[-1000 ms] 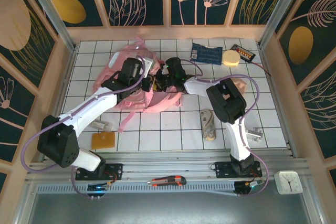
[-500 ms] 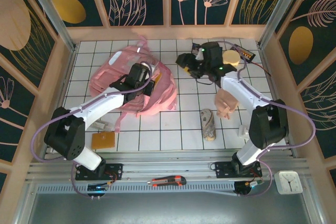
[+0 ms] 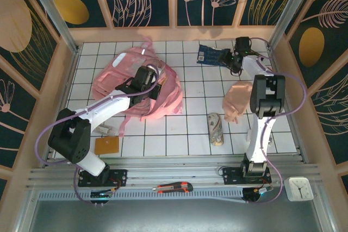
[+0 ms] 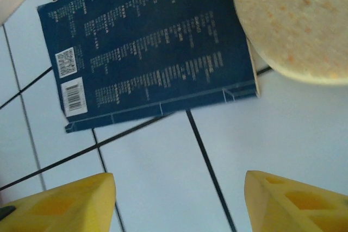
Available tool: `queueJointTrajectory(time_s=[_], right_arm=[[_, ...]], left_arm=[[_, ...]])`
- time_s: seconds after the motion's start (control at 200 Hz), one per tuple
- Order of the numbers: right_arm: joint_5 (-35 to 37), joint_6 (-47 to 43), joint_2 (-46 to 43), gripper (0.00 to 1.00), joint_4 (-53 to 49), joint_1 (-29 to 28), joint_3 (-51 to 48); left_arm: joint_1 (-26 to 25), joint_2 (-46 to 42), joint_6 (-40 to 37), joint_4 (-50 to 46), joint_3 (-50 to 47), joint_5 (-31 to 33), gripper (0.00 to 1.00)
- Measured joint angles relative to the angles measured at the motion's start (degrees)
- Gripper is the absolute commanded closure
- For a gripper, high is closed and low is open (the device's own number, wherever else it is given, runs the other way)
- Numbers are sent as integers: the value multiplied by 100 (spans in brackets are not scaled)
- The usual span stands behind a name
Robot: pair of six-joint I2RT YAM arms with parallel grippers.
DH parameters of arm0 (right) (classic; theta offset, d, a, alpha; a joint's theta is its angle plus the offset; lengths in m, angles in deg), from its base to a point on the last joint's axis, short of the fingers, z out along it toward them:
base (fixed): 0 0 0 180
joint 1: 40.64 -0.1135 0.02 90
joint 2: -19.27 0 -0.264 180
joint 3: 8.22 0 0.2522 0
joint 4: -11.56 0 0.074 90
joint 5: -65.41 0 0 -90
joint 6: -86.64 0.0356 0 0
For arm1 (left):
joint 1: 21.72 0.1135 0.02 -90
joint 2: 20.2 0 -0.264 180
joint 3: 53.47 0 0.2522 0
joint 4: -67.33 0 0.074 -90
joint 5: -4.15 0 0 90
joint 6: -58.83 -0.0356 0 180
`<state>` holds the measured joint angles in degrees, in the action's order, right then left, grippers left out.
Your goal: Pack the student bag
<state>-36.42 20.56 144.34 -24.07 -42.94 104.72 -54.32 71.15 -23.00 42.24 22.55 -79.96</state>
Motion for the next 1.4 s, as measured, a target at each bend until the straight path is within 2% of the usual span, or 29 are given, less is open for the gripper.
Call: queueJointTrajectory(time_s=[0.15,0.24,0.3,0.691,0.801,0.976,1.176,1.401], right_arm=[[28,-42,994,37,0,31,1425],[166,48,1639,37,-192,109,2457],[258,83,1882,37,-291,170,2787],[334,-7,2118,37,-682,262,3169],[732,-234,2199,36,-999,234,3370],[1379,-452,1602,36,-879,142,2376],[1067,-455,1399,36,-828,107,2173],[664,-396,1790,36,-787,125,3156]], left_arm=[[0,68,243,28,0,-92,79],[-4,131,393,46,0,-127,75],[-4,157,448,39,0,-129,75],[2,162,691,46,-13,-92,74],[0,162,769,105,-96,-94,74],[2,160,922,188,-275,-90,75],[2,149,1005,216,-315,-87,74],[2,-44,1019,223,-516,-68,74]])
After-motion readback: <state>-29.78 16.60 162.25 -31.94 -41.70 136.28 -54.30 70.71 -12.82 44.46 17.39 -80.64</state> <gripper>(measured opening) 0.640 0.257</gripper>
